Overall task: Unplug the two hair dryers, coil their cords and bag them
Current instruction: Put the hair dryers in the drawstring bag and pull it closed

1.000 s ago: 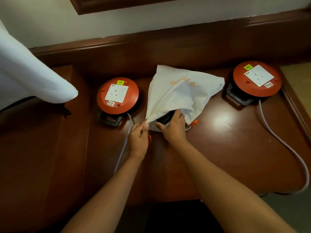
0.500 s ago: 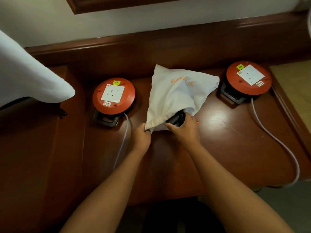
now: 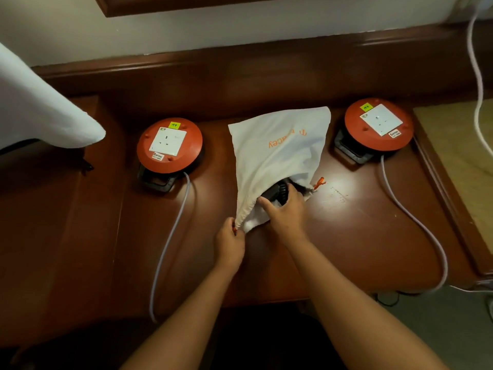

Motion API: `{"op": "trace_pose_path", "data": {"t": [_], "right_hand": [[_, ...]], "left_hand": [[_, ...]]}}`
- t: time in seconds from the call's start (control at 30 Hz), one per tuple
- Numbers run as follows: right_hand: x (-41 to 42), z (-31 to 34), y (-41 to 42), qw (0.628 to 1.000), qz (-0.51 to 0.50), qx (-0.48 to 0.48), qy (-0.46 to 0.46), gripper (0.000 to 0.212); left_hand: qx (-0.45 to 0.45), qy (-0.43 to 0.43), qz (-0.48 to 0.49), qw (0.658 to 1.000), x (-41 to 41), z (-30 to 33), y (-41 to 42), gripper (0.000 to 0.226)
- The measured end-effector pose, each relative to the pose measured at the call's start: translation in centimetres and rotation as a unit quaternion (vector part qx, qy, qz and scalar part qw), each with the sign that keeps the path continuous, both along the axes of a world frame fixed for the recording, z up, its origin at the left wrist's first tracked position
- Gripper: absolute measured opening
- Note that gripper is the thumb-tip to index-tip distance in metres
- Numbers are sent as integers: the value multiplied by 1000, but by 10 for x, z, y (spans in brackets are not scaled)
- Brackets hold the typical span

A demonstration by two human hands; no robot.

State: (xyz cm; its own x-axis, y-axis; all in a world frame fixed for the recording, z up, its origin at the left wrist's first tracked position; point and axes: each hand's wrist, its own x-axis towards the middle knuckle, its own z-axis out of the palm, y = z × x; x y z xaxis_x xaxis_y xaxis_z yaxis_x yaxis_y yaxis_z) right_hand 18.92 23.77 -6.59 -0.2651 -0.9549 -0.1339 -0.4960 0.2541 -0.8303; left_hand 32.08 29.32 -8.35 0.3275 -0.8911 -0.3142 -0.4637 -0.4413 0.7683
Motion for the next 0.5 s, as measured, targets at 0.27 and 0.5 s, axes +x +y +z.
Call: {"op": "trace_pose_path", "data": {"t": [0.27,0.5], "right_hand": [[11,-6,9,985,172,-13,-11,54],[14,-8,11,990,71,103,-68,28]], "left_hand": [[26,37,75,996,4,-3,0,24],[54,3,31,998,6,-7,9,33]]}}
